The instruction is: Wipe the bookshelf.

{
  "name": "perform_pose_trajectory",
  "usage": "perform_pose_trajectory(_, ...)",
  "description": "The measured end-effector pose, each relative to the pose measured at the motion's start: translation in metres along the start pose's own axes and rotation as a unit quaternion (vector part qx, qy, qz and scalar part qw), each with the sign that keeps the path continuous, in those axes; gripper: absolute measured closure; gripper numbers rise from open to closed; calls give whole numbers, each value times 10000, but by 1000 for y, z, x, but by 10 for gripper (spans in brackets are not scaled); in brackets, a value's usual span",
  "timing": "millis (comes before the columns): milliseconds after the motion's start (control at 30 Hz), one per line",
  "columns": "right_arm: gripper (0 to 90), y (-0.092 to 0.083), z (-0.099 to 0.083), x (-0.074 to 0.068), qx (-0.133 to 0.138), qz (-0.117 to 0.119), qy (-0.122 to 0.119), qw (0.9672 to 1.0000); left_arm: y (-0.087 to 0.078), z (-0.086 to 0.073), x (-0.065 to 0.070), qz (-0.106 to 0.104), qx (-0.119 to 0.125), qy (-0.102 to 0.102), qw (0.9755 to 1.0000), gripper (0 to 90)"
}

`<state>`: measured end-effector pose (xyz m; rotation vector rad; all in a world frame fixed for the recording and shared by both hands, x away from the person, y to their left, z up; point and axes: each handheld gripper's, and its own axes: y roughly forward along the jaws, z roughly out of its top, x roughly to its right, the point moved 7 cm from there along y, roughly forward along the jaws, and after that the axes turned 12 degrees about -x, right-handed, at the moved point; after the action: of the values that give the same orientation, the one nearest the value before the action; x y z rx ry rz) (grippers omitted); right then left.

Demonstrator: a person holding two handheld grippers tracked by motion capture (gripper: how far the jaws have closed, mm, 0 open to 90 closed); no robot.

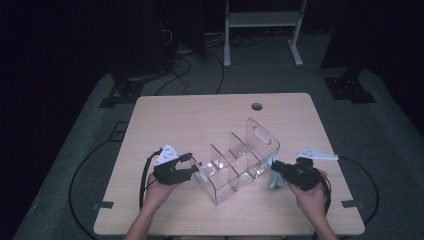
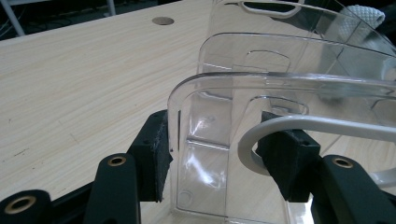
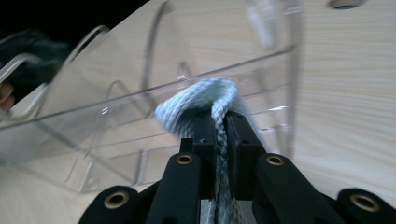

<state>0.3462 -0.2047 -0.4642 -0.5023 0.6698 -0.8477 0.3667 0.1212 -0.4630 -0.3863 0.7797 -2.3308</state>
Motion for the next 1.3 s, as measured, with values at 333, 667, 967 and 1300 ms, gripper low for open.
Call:
perform_pose_trajectory(333, 829, 10, 10, 4, 41, 1, 45, 10000, 1, 1, 1, 35, 9, -30, 10000, 452)
perform_pose_trajectory(667, 829, 13, 10, -1, 61, 188, -4, 9998, 1, 1, 1, -13, 13, -39, 10000, 449)
perform_pose_trajectory(967, 828, 23, -1, -47, -108, 851, -414, 9955, 1, 1, 0, -34, 32, -35, 10000, 449)
perform_pose_trajectory(1300, 829, 23, 2, -50, -6, 742, -374, 9965, 1, 2, 2, -29, 24, -38, 10000, 447)
